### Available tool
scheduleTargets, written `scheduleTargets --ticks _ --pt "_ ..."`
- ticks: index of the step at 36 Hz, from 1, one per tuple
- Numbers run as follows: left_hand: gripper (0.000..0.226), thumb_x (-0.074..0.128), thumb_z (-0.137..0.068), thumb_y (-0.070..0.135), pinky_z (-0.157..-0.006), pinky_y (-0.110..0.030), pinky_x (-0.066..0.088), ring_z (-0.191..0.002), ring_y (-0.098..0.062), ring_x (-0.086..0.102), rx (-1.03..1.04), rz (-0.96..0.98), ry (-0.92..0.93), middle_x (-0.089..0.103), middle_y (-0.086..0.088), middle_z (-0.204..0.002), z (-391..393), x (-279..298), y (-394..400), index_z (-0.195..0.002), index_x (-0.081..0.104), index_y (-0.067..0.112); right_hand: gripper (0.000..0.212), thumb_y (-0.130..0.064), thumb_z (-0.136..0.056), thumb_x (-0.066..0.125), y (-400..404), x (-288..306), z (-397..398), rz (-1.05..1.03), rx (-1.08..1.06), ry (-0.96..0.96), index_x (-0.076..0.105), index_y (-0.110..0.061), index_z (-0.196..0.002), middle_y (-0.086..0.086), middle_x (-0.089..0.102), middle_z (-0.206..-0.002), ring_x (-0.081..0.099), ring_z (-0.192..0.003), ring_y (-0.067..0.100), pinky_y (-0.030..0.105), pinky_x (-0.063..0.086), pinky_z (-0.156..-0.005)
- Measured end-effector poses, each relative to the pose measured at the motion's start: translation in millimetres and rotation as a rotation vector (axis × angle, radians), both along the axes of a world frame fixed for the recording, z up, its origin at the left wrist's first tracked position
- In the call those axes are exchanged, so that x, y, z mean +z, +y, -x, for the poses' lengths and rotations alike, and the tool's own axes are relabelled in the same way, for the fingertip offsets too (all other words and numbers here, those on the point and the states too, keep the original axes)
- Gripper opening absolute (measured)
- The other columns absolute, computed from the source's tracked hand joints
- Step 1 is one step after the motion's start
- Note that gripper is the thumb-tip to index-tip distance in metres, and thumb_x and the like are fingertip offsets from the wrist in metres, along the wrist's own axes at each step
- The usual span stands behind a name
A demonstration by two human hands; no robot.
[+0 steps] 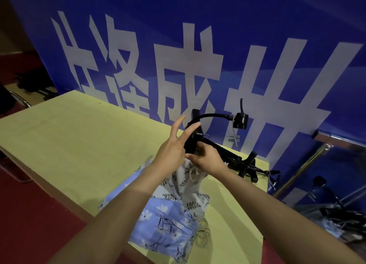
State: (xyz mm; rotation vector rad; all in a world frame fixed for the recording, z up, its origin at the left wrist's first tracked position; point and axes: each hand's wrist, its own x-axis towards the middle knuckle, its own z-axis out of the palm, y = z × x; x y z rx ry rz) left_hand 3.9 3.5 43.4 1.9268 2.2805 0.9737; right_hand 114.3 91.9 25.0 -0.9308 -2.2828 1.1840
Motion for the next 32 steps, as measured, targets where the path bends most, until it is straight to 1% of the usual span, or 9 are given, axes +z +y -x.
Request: scheduleTargets --ticks 5,7,9,12,16,19,23,27,32 --pt "0.087 0.052 -0.074 -0.012 -0.043 -0.023 0.034 -0.054 -0.021 0.053 -0.031 0.025 0.038 -0.004 0.021 -0.157 -1 9 5 -0.135 0.017 0.039 0.022 -0.024 -0.084 0.07 5 -4 0 0.037 0.037 -0.005 0.056 -0.021 -0.101 -0.008 0.062 -0.079 0.059 -0.069 0.009 0.03 0.048 -0.068" --pt "0.083 0.052 -0.075 -0.01 -0.044 -0.023 0.034 -0.054 -0.018 0.051 -0.049 0.039 0.039 -0.002 0.024 -0.156 -1 12 7 -0.136 0.02 0.035 0.033 -0.031 -0.084 0.069 6 -7 -1 0.061 0.038 -0.008 0.054 -0.021 -0.112 -0.007 0.064 -0.093 0.062 -0.085 0.012 0.035 0.05 -0.081" --pt "0.081 0.054 -0.075 -0.008 -0.045 -0.022 0.035 -0.058 -0.018 0.054 -0.06 0.044 0.022 0.001 0.026 -0.156 -1 13 9 -0.135 0.02 0.035 0.059 -0.051 -0.081 0.062 7 -11 -3 0.03 0.01 -0.034 0.046 -0.022 -0.129 -0.004 0.061 -0.115 0.057 -0.108 0.015 0.04 0.044 -0.098" --pt "0.078 0.055 -0.076 -0.006 -0.046 -0.017 0.03 -0.063 -0.017 0.056 -0.048 0.033 -0.013 0.008 0.024 -0.156 0 12 14 -0.137 0.023 0.032 0.074 -0.069 -0.074 0.048 7 -16 -11 -0.193 -0.078 -0.145 0.039 -0.026 -0.134 0.002 0.051 -0.127 0.043 -0.12 0.022 0.035 0.028 -0.099" --pt "0.076 0.052 -0.078 -0.007 -0.045 -0.025 0.036 -0.067 -0.023 0.057 -0.011 0.027 -0.038 0.019 0.015 -0.152 -6 11 20 -0.138 0.025 0.03 0.064 -0.063 -0.073 0.066 2 -16 -28 -0.418 -0.165 -0.092 0.043 -0.021 -0.117 -0.004 0.041 -0.112 0.033 -0.106 0.015 0.034 0.03 -0.092" --pt "0.074 0.05 -0.078 -0.008 -0.046 -0.033 0.042 -0.065 -0.027 0.057 0.016 0.032 -0.025 0.022 0.013 -0.149 -13 14 22 -0.137 0.025 0.029 0.052 -0.053 -0.078 0.065 5 -17 -36 -0.524 -0.1 -0.187 0.045 -0.019 -0.111 -0.005 0.035 -0.105 0.035 -0.101 0.017 0.032 0.024 -0.083" --pt "0.075 0.049 -0.078 -0.008 -0.041 -0.029 0.033 -0.062 -0.027 0.054 0.053 0.04 -0.02 0.021 0.01 -0.15 -17 11 26 -0.138 0.024 0.029 0.041 -0.047 -0.086 0.058 8 -20 -46 -0.683 0.008 -0.397 0.051 -0.019 -0.114 0.004 0.039 -0.119 0.035 -0.111 0.027 0.037 0.021 -0.09" --pt "0.076 0.049 -0.079 -0.007 -0.041 -0.027 0.029 -0.058 -0.024 0.049 0.081 0.052 0.005 0.017 0.008 -0.152 -20 9 25 -0.14 0.023 0.03 0.024 -0.036 -0.092 0.052 9 -21 -53 -0.727 -0.017 -0.339 0.062 -0.022 -0.108 0.003 0.041 -0.119 0.034 -0.113 0.026 0.034 0.018 -0.09" --pt "0.076 0.049 -0.081 -0.005 -0.04 -0.025 0.023 -0.056 -0.021 0.041 0.143 0.073 0.046 0.014 0.008 -0.154 -27 10 24 -0.141 0.022 0.031 0.024 -0.036 -0.094 0.051 14 -14 -61 -0.817 0.036 -0.3 0.069 -0.024 -0.104 -0.002 0.051 -0.113 0.041 -0.108 0.022 0.034 0.017 -0.089"
